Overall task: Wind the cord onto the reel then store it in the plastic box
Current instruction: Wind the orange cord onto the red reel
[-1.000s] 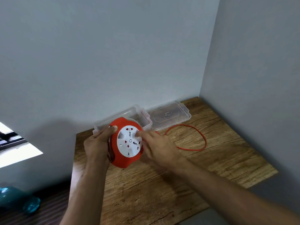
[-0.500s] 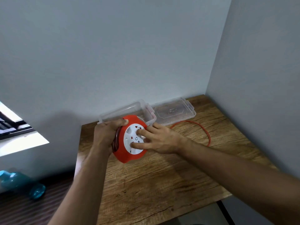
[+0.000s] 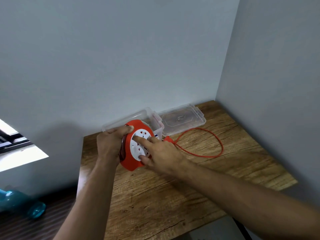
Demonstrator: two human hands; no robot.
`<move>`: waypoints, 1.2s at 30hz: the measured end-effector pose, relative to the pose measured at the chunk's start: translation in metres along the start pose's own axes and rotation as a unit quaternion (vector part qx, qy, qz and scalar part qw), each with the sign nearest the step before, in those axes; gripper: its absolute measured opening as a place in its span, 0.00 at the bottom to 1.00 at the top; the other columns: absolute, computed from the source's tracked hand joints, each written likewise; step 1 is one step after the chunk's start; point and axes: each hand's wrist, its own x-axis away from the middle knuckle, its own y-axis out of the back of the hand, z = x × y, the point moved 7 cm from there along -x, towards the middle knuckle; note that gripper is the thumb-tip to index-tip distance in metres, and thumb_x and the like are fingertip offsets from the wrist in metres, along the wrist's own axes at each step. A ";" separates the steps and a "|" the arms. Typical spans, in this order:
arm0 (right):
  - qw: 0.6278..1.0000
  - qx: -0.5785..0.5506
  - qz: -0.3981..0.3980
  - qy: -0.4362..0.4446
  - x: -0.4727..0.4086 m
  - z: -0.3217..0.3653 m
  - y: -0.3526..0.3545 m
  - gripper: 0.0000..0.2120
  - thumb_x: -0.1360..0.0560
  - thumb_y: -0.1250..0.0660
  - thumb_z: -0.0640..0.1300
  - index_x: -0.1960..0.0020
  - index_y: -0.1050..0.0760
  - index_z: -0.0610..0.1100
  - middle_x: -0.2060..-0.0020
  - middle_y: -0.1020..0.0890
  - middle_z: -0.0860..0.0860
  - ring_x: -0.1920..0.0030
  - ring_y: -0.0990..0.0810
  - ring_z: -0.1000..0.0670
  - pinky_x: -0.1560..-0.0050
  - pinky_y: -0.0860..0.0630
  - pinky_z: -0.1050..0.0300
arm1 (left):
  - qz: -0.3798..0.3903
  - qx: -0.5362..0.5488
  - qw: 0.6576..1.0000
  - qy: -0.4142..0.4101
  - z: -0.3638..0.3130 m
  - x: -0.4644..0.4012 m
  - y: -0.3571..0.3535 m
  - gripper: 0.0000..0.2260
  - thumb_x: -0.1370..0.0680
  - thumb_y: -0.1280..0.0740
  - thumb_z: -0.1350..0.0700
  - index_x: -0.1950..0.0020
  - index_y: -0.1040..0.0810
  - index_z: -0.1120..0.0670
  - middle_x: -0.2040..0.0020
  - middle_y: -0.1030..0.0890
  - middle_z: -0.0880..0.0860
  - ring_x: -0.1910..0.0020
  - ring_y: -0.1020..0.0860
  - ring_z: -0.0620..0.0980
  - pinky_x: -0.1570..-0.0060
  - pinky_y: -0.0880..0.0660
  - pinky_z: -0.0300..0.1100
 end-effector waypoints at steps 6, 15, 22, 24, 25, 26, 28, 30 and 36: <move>0.987 -0.103 -0.028 -0.121 -0.002 -0.010 0.009 0.32 0.26 0.31 0.59 0.27 0.39 0.56 0.42 0.17 0.45 0.45 0.18 0.41 0.48 0.18 0.46 | 0.010 -0.003 0.998 -0.066 0.000 0.006 -0.009 0.06 0.28 0.22 0.58 0.53 0.13 0.51 0.66 0.13 0.41 0.67 0.14 0.43 0.71 0.18 0.37; 0.615 -0.638 -0.015 -0.463 0.016 -0.013 -0.028 0.22 0.27 0.27 0.53 0.42 0.24 0.38 0.65 0.19 0.43 0.80 0.30 0.55 0.80 0.38 0.66 | 0.030 0.007 0.987 -0.157 -0.001 0.015 -0.014 0.10 0.28 0.23 0.65 0.48 0.13 0.55 0.58 0.11 0.41 0.56 0.12 0.45 0.61 0.18 0.36; 0.608 -0.658 -0.011 -0.444 0.008 -0.016 -0.024 0.20 0.22 0.32 0.54 0.37 0.37 0.52 0.60 0.18 0.44 0.77 0.26 0.53 0.81 0.36 0.64 | 0.048 -0.066 0.972 -0.220 -0.010 0.019 -0.030 0.10 0.29 0.21 0.61 0.52 0.13 0.49 0.57 0.12 0.44 0.56 0.14 0.42 0.56 0.18 0.39; 0.630 -0.648 -0.006 -0.427 0.004 -0.019 -0.020 0.21 0.21 0.33 0.55 0.35 0.39 0.52 0.59 0.17 0.44 0.76 0.24 0.52 0.80 0.33 0.63 | 0.027 -0.082 0.974 -0.209 -0.006 0.016 -0.031 0.08 0.31 0.19 0.56 0.55 0.12 0.47 0.57 0.12 0.51 0.55 0.13 0.52 0.53 0.16 0.48; 0.656 -0.633 0.002 -0.410 0.002 -0.019 -0.019 0.23 0.21 0.33 0.56 0.33 0.40 0.51 0.58 0.16 0.43 0.76 0.23 0.51 0.79 0.31 0.62 | 0.014 -0.077 0.978 -0.193 -0.004 0.015 -0.030 0.06 0.30 0.20 0.55 0.57 0.13 0.46 0.59 0.12 0.50 0.56 0.13 0.52 0.54 0.15 0.49; 0.697 -0.603 0.010 -0.388 0.001 -0.020 -0.017 0.24 0.21 0.34 0.58 0.33 0.40 0.49 0.58 0.15 0.43 0.74 0.20 0.49 0.77 0.27 0.59 | 0.006 -0.069 0.982 -0.175 -0.003 0.013 -0.029 0.05 0.29 0.20 0.55 0.59 0.13 0.45 0.61 0.12 0.48 0.58 0.13 0.52 0.56 0.15 0.48; 0.825 -0.460 0.002 -0.328 0.000 -0.028 -0.005 0.26 0.21 0.34 0.58 0.31 0.37 0.47 0.53 0.15 0.44 0.64 0.15 0.46 0.68 0.20 0.54 | -0.009 -0.058 0.989 -0.139 -0.002 0.008 -0.024 0.04 0.28 0.21 0.55 0.61 0.14 0.47 0.66 0.13 0.43 0.61 0.13 0.50 0.60 0.15 0.47; 0.950 -0.221 -0.034 -0.219 0.002 -0.034 0.015 0.25 0.22 0.32 0.56 0.29 0.35 0.49 0.41 0.19 0.46 0.53 0.16 0.46 0.54 0.17 0.50 | -0.021 -0.054 0.993 -0.104 -0.003 0.001 -0.016 0.02 0.29 0.21 0.53 0.60 0.12 0.48 0.65 0.13 0.44 0.62 0.13 0.49 0.62 0.16 0.46; 0.972 0.134 0.091 0.168 0.009 -0.026 0.004 0.29 0.18 0.41 0.47 0.24 0.49 0.65 0.25 0.44 0.40 0.48 0.19 0.37 0.64 0.17 0.46 | 0.010 -0.082 0.996 -0.034 -0.007 -0.008 -0.007 0.03 0.30 0.20 0.53 0.59 0.13 0.48 0.66 0.12 0.47 0.67 0.13 0.49 0.67 0.19 0.41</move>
